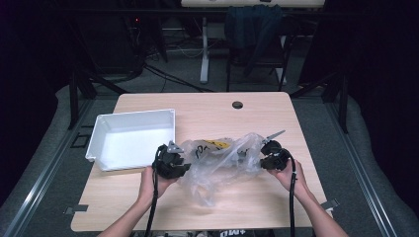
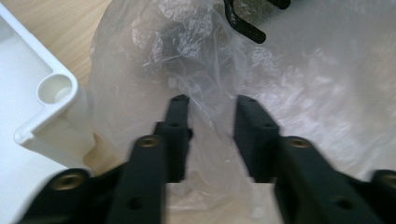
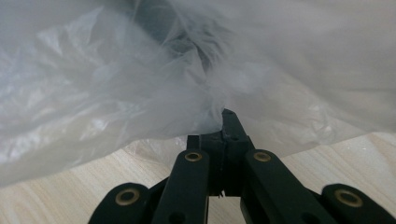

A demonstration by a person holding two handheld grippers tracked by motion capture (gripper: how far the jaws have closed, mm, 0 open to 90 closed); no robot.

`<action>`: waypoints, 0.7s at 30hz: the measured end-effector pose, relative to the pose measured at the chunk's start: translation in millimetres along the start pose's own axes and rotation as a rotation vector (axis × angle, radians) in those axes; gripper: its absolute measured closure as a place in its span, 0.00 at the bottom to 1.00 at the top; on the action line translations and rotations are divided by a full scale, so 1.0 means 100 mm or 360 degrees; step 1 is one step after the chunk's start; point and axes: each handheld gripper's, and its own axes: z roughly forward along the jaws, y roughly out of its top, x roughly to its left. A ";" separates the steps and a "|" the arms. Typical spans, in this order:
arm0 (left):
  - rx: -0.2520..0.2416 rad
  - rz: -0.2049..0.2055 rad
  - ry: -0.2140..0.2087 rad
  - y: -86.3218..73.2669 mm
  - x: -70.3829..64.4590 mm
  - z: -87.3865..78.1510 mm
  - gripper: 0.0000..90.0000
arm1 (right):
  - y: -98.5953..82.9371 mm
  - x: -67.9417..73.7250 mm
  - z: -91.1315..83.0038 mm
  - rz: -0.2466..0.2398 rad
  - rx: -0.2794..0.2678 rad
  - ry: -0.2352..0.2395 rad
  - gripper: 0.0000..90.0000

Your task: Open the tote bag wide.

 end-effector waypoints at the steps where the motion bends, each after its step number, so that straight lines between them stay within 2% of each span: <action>1: 0.0004 -0.0001 -0.0005 -0.01 0.01 0.02 0.88 | 0.00 -0.01 0.00 -0.0013 0.0018 0.0008 1.00; 2: 0.0009 0.0000 -0.0012 -0.01 0.01 0.04 0.94 | 0.00 0.00 -0.01 -0.0015 0.0018 0.0011 1.00; 4: -0.0005 0.0003 0.0001 -0.02 0.02 0.04 0.97 | -0.01 0.00 -0.03 -0.0034 0.0013 0.0010 0.95; 7: -0.0043 -0.0012 0.0010 0.00 0.03 0.00 0.98 | -0.01 0.00 -0.13 -0.0043 -0.0006 0.0009 0.70; 8: -0.0054 -0.0026 0.0006 0.01 0.03 0.00 0.98 | -0.02 0.01 -0.19 -0.0061 -0.0029 0.0060 0.59; 9: -0.0059 -0.0032 0.0009 0.01 0.04 0.00 0.98 | -0.04 0.02 -0.24 -0.0080 -0.0055 0.0057 0.51; 11: -0.0072 -0.0068 -0.0004 0.02 0.06 0.00 0.98 | -0.07 0.06 -0.35 -0.0123 -0.0104 0.0047 0.42; 13: -0.0084 -0.0091 0.0012 0.03 0.07 0.00 0.98 | -0.11 0.13 -0.46 -0.0160 -0.0146 0.0046 0.36; 16: -0.0099 -0.0111 0.0020 0.06 0.08 -0.01 0.98 | -0.14 0.29 -0.55 -0.0228 -0.0208 0.0027 0.33; 18: -0.0108 -0.0115 0.0031 0.07 0.08 -0.02 0.98 | -0.12 0.40 -0.55 -0.0294 -0.0243 0.0007 0.38; 21: -0.0111 -0.0128 0.0041 0.08 0.09 -0.01 0.98 | -0.06 0.49 -0.50 -0.0341 -0.0277 -0.0052 0.68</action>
